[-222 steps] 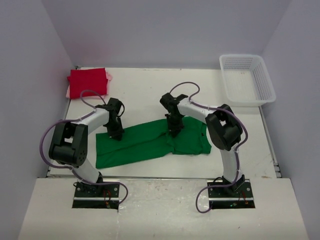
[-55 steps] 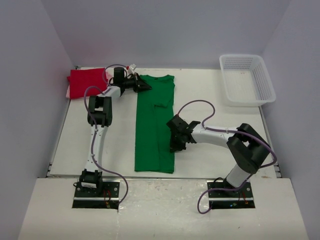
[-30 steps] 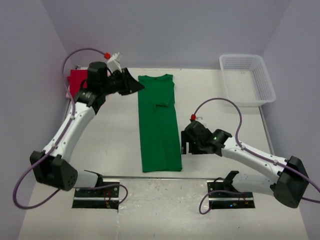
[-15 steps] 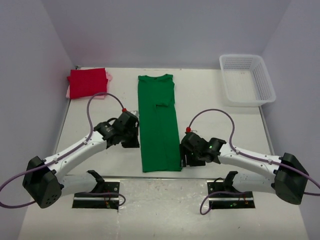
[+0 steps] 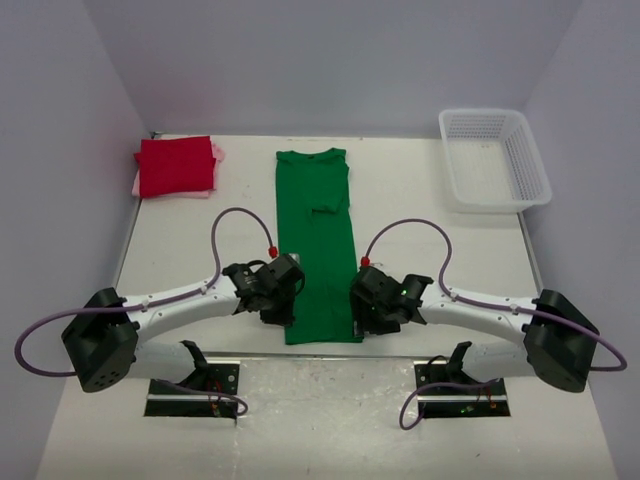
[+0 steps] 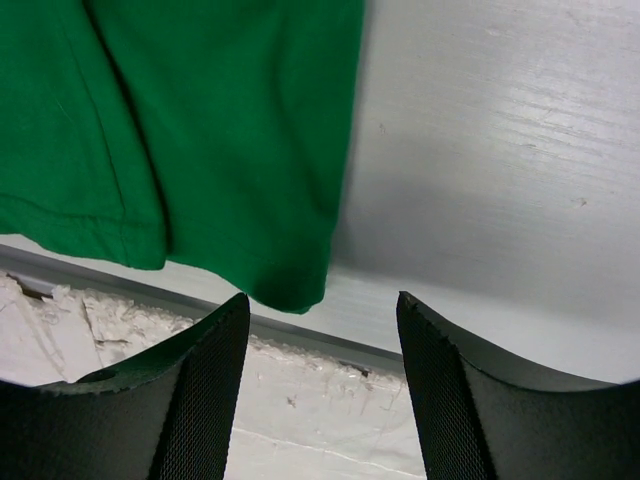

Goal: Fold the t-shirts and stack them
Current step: Grab the bottom of the folded rectangular tshirt with both arms

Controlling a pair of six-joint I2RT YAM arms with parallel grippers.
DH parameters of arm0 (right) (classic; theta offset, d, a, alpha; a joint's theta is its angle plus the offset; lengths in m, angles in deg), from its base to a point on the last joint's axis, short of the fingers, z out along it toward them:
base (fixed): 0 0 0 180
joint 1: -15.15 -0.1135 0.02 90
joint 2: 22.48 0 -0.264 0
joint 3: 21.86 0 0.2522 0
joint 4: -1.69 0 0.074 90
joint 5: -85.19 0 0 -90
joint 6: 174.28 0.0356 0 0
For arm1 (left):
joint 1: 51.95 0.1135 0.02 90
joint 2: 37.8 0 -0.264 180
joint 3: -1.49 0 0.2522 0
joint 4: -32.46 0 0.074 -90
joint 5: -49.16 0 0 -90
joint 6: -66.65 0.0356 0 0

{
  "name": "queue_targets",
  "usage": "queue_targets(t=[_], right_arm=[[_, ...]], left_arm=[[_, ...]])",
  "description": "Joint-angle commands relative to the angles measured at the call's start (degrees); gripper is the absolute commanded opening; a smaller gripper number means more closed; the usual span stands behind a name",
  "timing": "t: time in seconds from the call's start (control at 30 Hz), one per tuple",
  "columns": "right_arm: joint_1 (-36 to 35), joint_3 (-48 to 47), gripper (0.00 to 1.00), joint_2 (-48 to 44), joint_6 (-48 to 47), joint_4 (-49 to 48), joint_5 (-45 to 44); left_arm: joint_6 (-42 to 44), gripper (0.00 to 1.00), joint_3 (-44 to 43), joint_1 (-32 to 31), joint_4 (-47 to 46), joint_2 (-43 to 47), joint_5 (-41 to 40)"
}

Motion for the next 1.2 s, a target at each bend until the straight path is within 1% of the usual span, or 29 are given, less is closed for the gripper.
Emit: queue_targets(t=[0.0,0.03,0.07,0.17,0.23,0.33,0.5,0.67,0.9,1.03,1.1,1.17], right_arm=[[-0.18,-3.11,0.61,1.19,0.81,-1.56,0.08],[-0.27,-3.2,0.61,1.62,0.64,-1.65,0.08],[-0.19,-3.38,0.61,2.24,0.64,-1.65,0.17],[-0.27,-3.38,0.61,2.6,0.64,-1.91,0.34],[-0.19,-3.29,0.61,2.51,0.64,-2.0,0.35],[-0.18,-3.21,0.61,2.24,0.72,-1.91,0.43],[-0.45,-3.47,0.61,2.68,0.9,-1.91,0.7],[-0.8,-4.52,0.61,3.91,0.73,-2.0,0.78],[-1.42,-5.14,0.61,4.18,0.37,-1.74,0.78],[-1.5,-4.61,0.61,4.0,0.64,-1.82,0.7],[-1.5,-4.35,0.61,4.0,0.72,-1.74,0.61],[-1.5,-4.35,0.61,4.18,0.64,-2.09,0.78]], left_arm=[[-2.48,0.06,0.53,-1.21,-2.86,0.01,0.62],[-2.57,0.1,0.53,-1.39,-2.78,0.28,0.79],[-2.74,0.16,0.71,-1.65,-2.78,0.45,0.88],[-3.79,0.23,0.71,-2.7,-1.9,1.68,0.97],[-4.41,0.26,0.62,-3.14,0.2,2.38,0.54],[-5.2,0.27,1.14,-3.32,2.84,3.7,-0.52],[-8.36,0.26,3.69,-4.99,3.64,5.11,-0.44],[-8.98,0.25,4.14,-5.87,3.82,3.62,-1.14],[-8.19,0.26,2.47,-5.96,3.55,1.25,-1.67],[-7.67,0.29,1.41,-5.96,3.11,1.07,-1.14],[-7.49,0.38,1.24,-5.96,2.06,0.46,-0.35],[-7.05,0.38,0.8,-5.96,1.36,-0.86,0.44]])
